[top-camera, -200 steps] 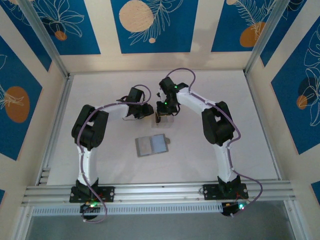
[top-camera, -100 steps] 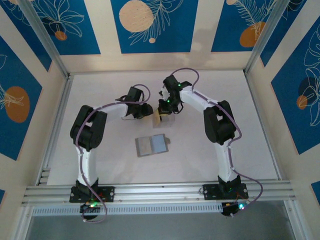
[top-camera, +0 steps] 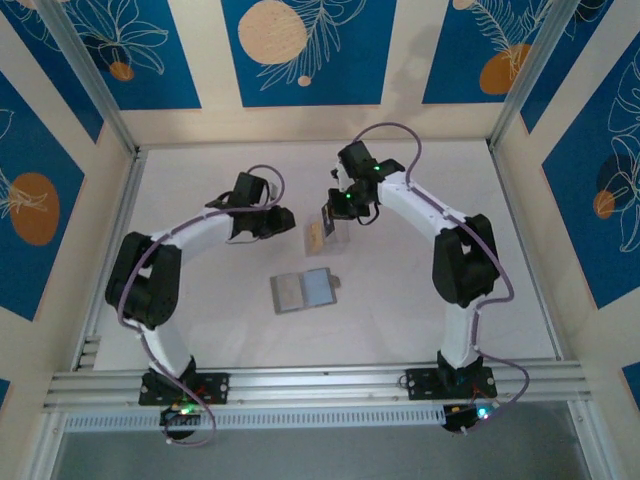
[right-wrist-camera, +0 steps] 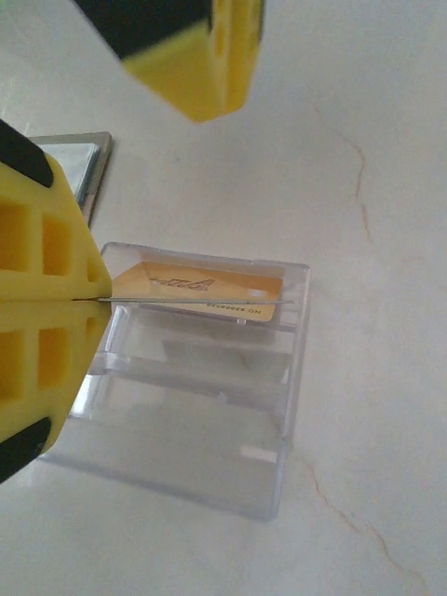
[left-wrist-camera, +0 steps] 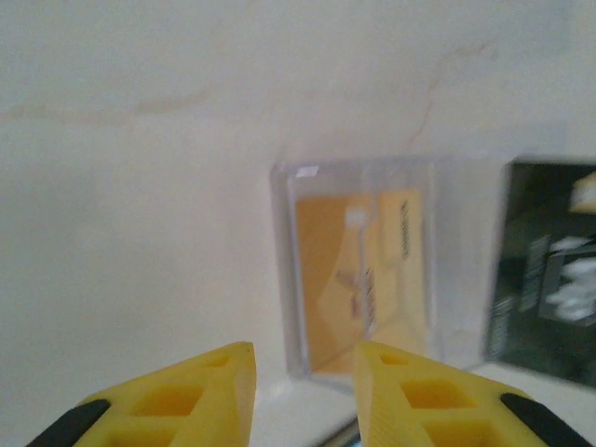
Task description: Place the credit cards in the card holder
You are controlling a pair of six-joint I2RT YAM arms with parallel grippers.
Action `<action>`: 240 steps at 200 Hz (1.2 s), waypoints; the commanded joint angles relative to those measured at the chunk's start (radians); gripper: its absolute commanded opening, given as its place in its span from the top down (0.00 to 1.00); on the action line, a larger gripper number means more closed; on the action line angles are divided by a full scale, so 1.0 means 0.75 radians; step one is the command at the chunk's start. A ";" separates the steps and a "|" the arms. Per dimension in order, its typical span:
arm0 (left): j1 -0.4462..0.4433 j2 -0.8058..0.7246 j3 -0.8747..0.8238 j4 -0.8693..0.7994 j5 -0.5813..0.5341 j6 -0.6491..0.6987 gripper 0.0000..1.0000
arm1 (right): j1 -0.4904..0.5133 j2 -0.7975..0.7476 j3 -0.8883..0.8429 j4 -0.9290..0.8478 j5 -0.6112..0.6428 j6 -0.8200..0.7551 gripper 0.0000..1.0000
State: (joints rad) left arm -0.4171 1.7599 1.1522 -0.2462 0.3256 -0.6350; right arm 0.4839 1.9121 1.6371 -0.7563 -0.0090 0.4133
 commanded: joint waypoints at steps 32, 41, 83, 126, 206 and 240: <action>-0.180 -0.137 -0.153 -0.165 -0.068 0.142 0.67 | 0.057 -0.217 -0.251 0.119 -0.009 0.043 1.00; -0.211 -0.141 -0.170 -0.191 -0.105 0.157 0.68 | 0.070 -0.246 -0.304 0.154 -0.041 0.048 1.00; -0.275 -0.187 -0.304 -0.222 -0.242 0.163 0.70 | 0.124 -0.350 -0.528 0.364 -0.199 0.097 1.00; -0.282 -0.239 -0.420 -0.198 -0.281 0.145 0.71 | 0.139 -0.350 -0.631 0.489 -0.322 0.139 1.00; -0.306 -0.230 -0.452 -0.211 -0.361 0.166 0.73 | 0.249 -0.189 -0.817 0.908 -0.407 0.263 1.00; -0.309 -0.238 -0.476 -0.206 -0.371 0.158 0.73 | 0.252 -0.140 -0.850 0.977 -0.387 0.293 1.00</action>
State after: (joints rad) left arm -0.6422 1.5799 0.8326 -0.3592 0.0986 -0.5385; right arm 0.6716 1.7908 1.0229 -0.1051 -0.2813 0.6014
